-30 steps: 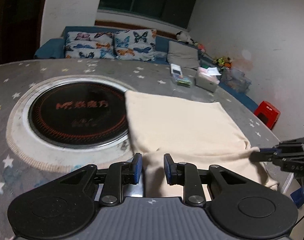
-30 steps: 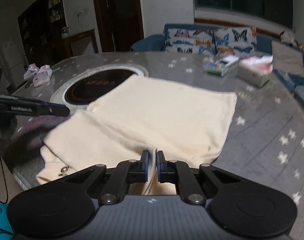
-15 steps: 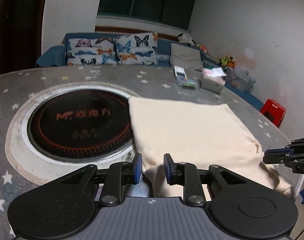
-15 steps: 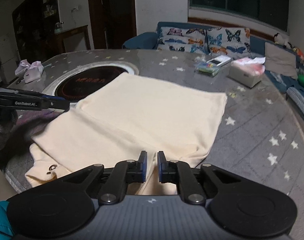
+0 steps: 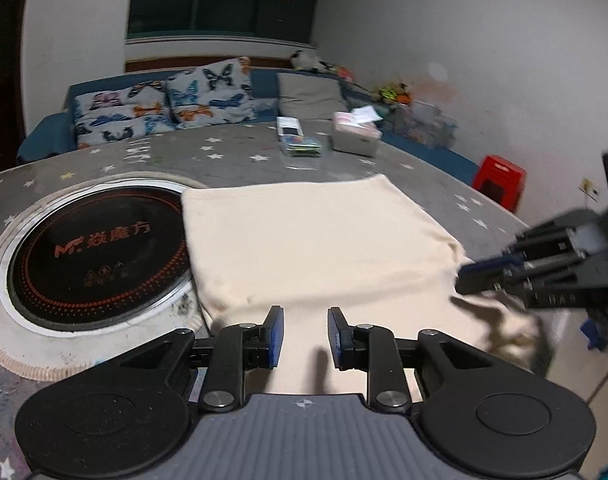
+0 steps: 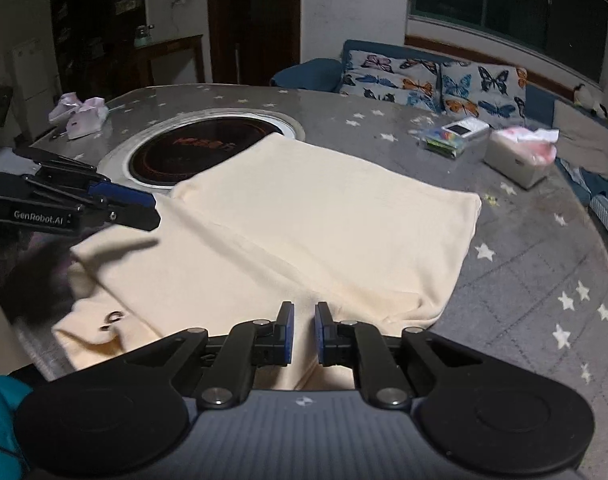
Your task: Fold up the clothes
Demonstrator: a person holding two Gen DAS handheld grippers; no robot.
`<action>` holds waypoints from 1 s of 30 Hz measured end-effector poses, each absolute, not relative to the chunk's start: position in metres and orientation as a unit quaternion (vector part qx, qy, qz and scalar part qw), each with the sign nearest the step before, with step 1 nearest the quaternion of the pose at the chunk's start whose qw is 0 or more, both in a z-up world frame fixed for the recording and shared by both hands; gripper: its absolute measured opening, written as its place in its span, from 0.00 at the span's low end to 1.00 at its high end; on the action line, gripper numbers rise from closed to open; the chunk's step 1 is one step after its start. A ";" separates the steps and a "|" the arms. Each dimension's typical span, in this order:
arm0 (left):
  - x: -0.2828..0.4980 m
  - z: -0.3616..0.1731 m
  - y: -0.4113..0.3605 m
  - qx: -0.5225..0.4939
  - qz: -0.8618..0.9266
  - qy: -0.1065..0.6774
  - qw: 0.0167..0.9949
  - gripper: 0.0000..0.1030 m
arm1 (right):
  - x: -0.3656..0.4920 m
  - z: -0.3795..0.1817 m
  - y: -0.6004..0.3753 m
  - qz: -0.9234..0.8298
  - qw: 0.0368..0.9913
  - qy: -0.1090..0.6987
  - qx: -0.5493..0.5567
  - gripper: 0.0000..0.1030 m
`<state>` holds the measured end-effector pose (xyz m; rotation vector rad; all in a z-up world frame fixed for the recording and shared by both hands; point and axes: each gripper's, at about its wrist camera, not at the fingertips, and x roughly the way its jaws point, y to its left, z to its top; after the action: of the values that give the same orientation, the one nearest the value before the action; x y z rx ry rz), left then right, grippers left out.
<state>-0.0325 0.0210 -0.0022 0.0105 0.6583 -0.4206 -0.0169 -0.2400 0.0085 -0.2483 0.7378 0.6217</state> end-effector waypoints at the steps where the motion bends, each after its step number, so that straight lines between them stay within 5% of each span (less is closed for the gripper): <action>1: -0.038 -0.001 0.021 0.011 -0.213 0.321 0.923 0.26 | -0.021 0.010 -0.240 0.303 0.877 0.354 -0.120 0.09; 9: -0.089 0.000 0.013 0.093 -0.275 0.316 0.903 0.33 | -0.046 0.001 -0.236 0.327 0.857 0.374 -0.137 0.10; 12: -0.104 -0.002 0.013 0.132 -0.289 0.302 0.899 0.45 | -0.049 0.006 -0.236 0.329 0.857 0.370 -0.141 0.10; 19: -0.115 -0.019 -0.004 0.196 -0.312 0.275 0.888 0.45 | -0.054 0.006 -0.231 0.331 0.853 0.370 -0.162 0.15; 25: -0.110 -0.021 -0.011 0.196 -0.319 0.254 0.892 0.26 | -0.061 0.015 -0.234 0.327 0.854 0.363 -0.176 0.21; 28: -0.106 -0.018 -0.011 0.183 -0.318 0.249 0.896 0.10 | -0.068 0.019 -0.238 0.330 0.852 0.359 -0.190 0.34; 30: -0.097 -0.013 -0.008 0.162 -0.310 0.253 0.902 0.08 | -0.073 0.022 -0.240 0.335 0.849 0.357 -0.200 0.35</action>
<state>-0.0972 -0.0077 -0.0134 0.3349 0.5235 -0.6407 -0.0727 -0.2404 0.0224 -0.4216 0.7524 0.7064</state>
